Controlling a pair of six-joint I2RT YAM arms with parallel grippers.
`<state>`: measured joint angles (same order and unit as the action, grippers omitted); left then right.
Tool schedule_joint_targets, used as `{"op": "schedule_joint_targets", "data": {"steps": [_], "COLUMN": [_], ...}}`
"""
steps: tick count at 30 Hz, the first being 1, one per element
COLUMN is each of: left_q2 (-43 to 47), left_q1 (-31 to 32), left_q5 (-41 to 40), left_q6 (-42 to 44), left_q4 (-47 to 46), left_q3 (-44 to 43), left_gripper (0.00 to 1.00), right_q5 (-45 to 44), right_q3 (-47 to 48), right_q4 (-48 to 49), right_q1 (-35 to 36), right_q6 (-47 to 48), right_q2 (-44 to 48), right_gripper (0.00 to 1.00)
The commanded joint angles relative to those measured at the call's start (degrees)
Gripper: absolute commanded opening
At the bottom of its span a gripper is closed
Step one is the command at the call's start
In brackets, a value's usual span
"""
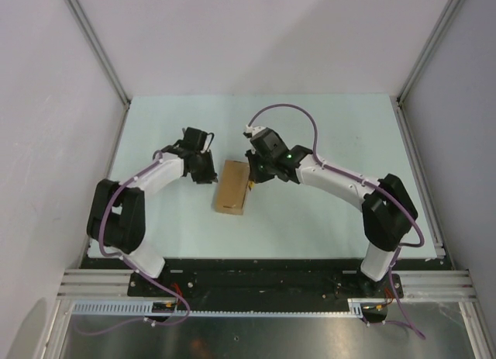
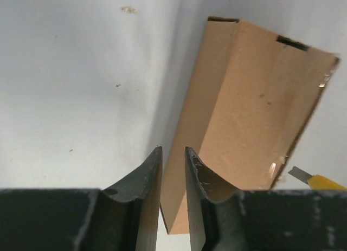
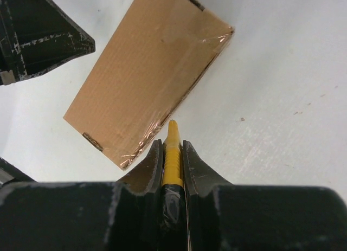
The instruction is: Unpack the express box
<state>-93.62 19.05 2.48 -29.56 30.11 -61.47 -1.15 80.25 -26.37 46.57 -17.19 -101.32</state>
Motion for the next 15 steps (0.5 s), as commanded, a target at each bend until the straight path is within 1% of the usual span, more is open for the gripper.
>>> {"op": "schedule_joint_targets", "data": {"steps": [1, 3, 6, 8, 11, 12, 15], "left_q2": [4.15, 4.06, 3.27, 2.31, 1.17, 0.90, 0.55], "left_q1": [-0.42, -0.42, -0.50, -0.59, -1.73, -2.17, -3.66], "left_q5": [5.95, 9.62, 12.36, 12.64, 10.88, 11.14, 11.84], "left_q6": [-0.41, -0.23, -0.58, -0.94, -2.51, -2.78, -3.48], "left_q4": [-3.74, -5.92, -7.78, -8.31, -8.31, -8.31, -8.22], "left_q3": [0.91, 1.61, 2.93, 3.73, 4.87, 5.31, 6.36], "left_gripper": [0.29, 0.31, 0.32, 0.32, 0.22, 0.17, 0.14], "right_q5": [-4.12, -4.56, -5.09, -5.18, -5.36, -5.53, -5.88], "right_q3": [0.00, -0.09, -0.18, -0.53, -0.88, -1.06, -1.32], "right_q4": [-0.35, -0.61, -0.96, -1.05, -0.96, -0.96, -0.96], "right_q1": [0.19, 0.10, 0.10, 0.19, 0.10, 0.10, 0.28], "right_q6": [-2.32, -2.32, -2.41, -2.41, -2.58, -2.67, -2.85], "right_q2": [3.93, 4.02, 4.11, 4.46, 4.72, 4.73, 5.08], "right_gripper": [0.00, 0.00, 0.00, 0.00, 0.00, 0.00, 0.00]}}
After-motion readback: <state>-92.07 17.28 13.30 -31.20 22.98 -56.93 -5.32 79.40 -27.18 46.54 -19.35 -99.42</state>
